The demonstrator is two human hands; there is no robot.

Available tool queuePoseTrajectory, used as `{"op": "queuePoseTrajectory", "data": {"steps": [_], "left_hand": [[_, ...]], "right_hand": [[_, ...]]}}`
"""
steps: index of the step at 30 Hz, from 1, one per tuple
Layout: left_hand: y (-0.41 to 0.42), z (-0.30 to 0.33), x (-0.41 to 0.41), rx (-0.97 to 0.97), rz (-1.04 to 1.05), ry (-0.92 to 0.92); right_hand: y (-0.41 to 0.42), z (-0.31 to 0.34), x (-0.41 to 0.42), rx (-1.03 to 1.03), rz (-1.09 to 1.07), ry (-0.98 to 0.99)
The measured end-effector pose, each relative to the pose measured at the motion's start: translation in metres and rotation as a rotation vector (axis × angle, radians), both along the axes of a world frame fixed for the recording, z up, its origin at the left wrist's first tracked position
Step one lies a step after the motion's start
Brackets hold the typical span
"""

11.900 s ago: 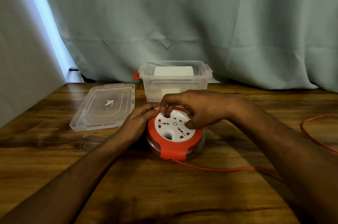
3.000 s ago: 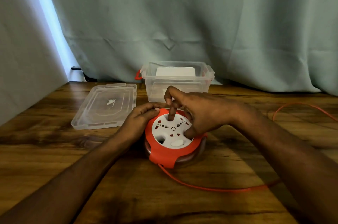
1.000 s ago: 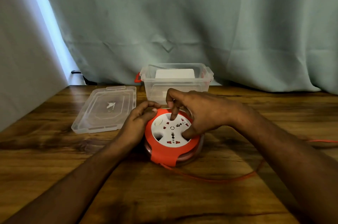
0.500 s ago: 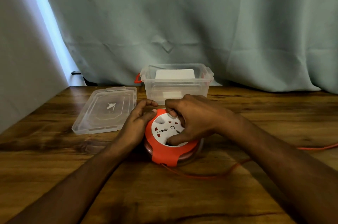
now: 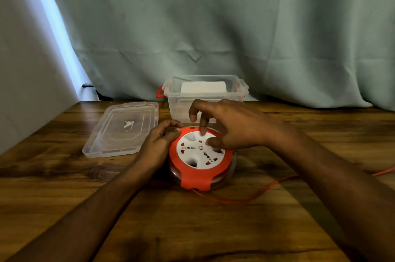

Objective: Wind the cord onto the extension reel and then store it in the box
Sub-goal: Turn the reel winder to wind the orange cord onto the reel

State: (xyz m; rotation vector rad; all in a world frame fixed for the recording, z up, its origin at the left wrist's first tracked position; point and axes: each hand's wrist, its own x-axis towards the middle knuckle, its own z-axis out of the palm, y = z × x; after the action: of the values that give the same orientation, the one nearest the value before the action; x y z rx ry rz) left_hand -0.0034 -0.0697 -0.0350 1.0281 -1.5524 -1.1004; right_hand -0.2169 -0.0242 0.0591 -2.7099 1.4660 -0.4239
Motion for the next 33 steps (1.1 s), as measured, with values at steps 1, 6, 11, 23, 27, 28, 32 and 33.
{"op": "queuePoseTrajectory", "data": {"steps": [1, 6, 11, 23, 27, 28, 32, 33], "left_hand": [[0.0, 0.0, 0.0, 0.004, 0.003, -0.003], [0.001, 0.001, 0.0, 0.028, 0.006, 0.01], [0.001, 0.002, 0.0, 0.022, -0.035, 0.015], [0.009, 0.008, -0.001, 0.03, -0.116, 0.019], [0.01, 0.009, 0.0, 0.041, -0.14, 0.026], [0.009, 0.01, 0.001, 0.045, -0.143, 0.022], [0.009, 0.01, 0.001, 0.065, -0.148, 0.026], [0.01, 0.01, 0.001, 0.064, -0.146, 0.029]], "right_hand": [[-0.001, 0.0, -0.001, 0.048, 0.01, 0.016], [-0.004, -0.006, 0.0, 0.099, 0.05, 0.089], [-0.004, -0.006, -0.002, 0.233, 0.1, 0.019], [0.005, -0.001, 0.005, 0.305, 0.099, -0.067], [0.004, -0.003, 0.004, 0.352, 0.102, -0.096], [0.003, -0.004, 0.003, 0.358, 0.1, -0.099], [0.002, -0.005, 0.002, 0.386, 0.098, -0.078], [0.002, -0.005, 0.002, 0.382, 0.093, -0.065]]}}
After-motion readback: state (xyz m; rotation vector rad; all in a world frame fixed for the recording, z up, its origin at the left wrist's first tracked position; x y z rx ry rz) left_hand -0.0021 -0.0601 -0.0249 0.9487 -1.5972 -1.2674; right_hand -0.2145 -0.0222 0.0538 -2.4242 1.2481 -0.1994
